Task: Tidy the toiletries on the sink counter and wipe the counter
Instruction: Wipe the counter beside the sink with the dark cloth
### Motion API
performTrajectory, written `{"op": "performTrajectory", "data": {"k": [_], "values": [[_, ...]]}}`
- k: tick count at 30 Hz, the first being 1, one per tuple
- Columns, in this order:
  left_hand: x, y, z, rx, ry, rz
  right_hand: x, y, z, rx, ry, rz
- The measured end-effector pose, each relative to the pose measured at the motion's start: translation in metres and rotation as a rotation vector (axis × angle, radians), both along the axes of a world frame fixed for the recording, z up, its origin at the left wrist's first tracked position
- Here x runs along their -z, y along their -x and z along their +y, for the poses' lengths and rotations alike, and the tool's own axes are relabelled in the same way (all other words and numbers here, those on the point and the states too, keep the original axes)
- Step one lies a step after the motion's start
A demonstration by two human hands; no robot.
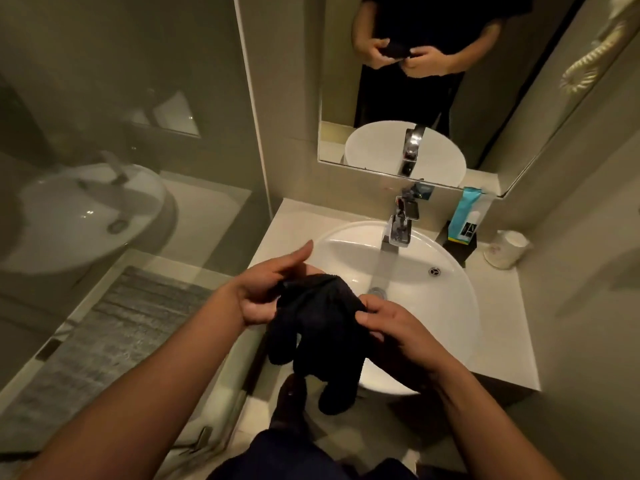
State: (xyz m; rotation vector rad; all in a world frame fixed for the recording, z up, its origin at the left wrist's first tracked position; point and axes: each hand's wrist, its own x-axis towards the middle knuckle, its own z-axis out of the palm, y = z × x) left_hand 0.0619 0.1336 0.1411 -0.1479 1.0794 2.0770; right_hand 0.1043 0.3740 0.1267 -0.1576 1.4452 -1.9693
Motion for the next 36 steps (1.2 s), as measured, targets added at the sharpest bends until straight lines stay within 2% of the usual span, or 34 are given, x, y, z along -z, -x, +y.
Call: {"op": "performTrajectory", "data": {"k": [2,3,5,9,11,14,18,21,27,30,33,36], "values": [[0.023,-0.01,0.008,-0.191,-0.284,-0.134,0.002,-0.001,-0.001,0.128,0.093,-0.076],[0.037,-0.02,0.017,-0.293,-0.354,-0.208,0.007,0.0,-0.001,0.194,0.098,-0.109],[0.072,-0.042,0.04,-0.43,-0.359,-0.331,0.018,0.0,-0.001,0.316,0.08,-0.172],[0.093,-0.064,0.065,-0.393,-0.376,-0.376,0.039,-0.008,0.009,0.433,-0.071,-0.217],[0.095,-0.063,0.067,-0.351,-0.225,-0.318,0.047,-0.015,0.017,0.435,-0.218,-0.178],[0.1,-0.058,0.073,-0.334,0.124,-0.175,0.058,-0.023,0.027,0.441,-0.404,-0.117],[0.091,-0.051,0.075,-0.33,0.457,0.046,0.068,-0.028,0.041,0.553,-0.486,-0.081],[0.091,-0.041,0.073,-0.231,0.645,0.248,0.071,-0.027,0.05,0.622,-0.517,-0.047],[0.081,-0.029,0.079,-0.132,0.83,0.448,0.066,-0.026,0.059,0.639,-0.516,0.063],[0.075,-0.029,0.082,-0.07,0.888,0.491,0.062,-0.027,0.064,0.63,-0.58,0.138],[0.071,-0.029,0.083,-0.045,1.032,0.436,0.056,-0.032,0.07,0.517,-0.66,0.222],[0.064,-0.033,0.081,-0.054,0.95,0.336,0.052,-0.039,0.075,0.35,-0.788,0.325]]}}
